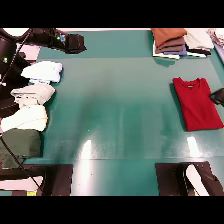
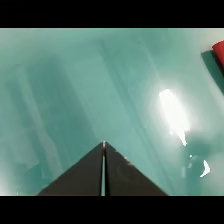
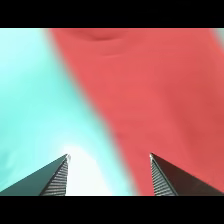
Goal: Fold the shirts.
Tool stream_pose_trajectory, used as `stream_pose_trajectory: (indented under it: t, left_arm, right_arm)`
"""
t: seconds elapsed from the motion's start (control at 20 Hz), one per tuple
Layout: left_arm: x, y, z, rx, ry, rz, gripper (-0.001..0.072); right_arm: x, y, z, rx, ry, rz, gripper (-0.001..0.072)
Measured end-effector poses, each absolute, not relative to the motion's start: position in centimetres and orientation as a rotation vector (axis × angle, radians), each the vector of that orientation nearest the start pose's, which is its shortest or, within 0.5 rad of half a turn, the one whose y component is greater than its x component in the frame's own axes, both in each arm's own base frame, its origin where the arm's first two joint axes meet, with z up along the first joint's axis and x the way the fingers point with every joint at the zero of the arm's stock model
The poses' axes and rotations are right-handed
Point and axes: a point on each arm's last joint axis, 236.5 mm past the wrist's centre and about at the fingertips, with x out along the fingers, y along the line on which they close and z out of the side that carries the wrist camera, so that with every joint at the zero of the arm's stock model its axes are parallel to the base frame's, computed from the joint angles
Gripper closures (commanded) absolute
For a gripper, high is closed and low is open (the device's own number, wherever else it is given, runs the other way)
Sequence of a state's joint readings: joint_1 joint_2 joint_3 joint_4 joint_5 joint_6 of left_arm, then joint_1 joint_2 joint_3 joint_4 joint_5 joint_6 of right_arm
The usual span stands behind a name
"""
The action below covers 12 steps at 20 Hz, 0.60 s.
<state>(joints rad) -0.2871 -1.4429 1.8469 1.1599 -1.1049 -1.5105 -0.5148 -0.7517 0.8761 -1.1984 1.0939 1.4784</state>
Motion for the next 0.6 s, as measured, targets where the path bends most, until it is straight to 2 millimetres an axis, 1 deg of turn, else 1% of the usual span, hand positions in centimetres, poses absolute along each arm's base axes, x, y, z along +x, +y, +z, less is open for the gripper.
stream_pose_trajectory:
  t: [0.1,0.15,0.2,0.25,0.3,0.4,0.45,0.5,0.6]
  left_arm:
    - [46.6,-22.5,24.0,-0.152,0.711,-0.581,0.0681]
    - [46.6,-22.5,24.0,-0.152,0.709,-0.581,0.0681]
    - [46.7,-22.5,24.1,-0.153,0.706,-0.580,0.0681]
    - [46.7,-22.5,24.1,-0.153,0.705,-0.580,0.0681]
    - [46.7,-22.5,24.1,-0.154,0.705,-0.580,0.0681]
    - [46.7,-22.5,24.1,-0.154,0.704,-0.580,0.0681]
    - [46.7,-22.5,24.1,-0.154,0.704,-0.580,0.0681]
    - [46.7,-22.5,24.1,-0.154,0.703,-0.580,0.0681]
    - [46.8,-22.5,24.2,-0.154,0.702,-0.580,0.0681]
  right_arm:
    - [31.5,-4.3,9.8,0.439,0.886,-0.085,0.0142]
    - [31.8,-2.3,9.6,0.422,0.906,-0.026,0.0239]
    - [32.0,-0.3,9.3,0.399,0.928,0.031,0.0439]
    - [32.1,1.6,8.9,0.377,0.952,0.086,0.0598]
    - [32.1,3.3,8.6,0.358,0.972,0.133,0.0698]
    - [31.8,6.2,7.9,0.322,1.009,0.213,0.0698]
    - [31.7,7.3,7.6,0.306,1.023,0.243,0.0698]
    - [31.5,8.3,7.4,0.293,1.035,0.271,0.0698]
    - [31.3,9.5,7.2,0.275,1.046,0.306,0.0698]
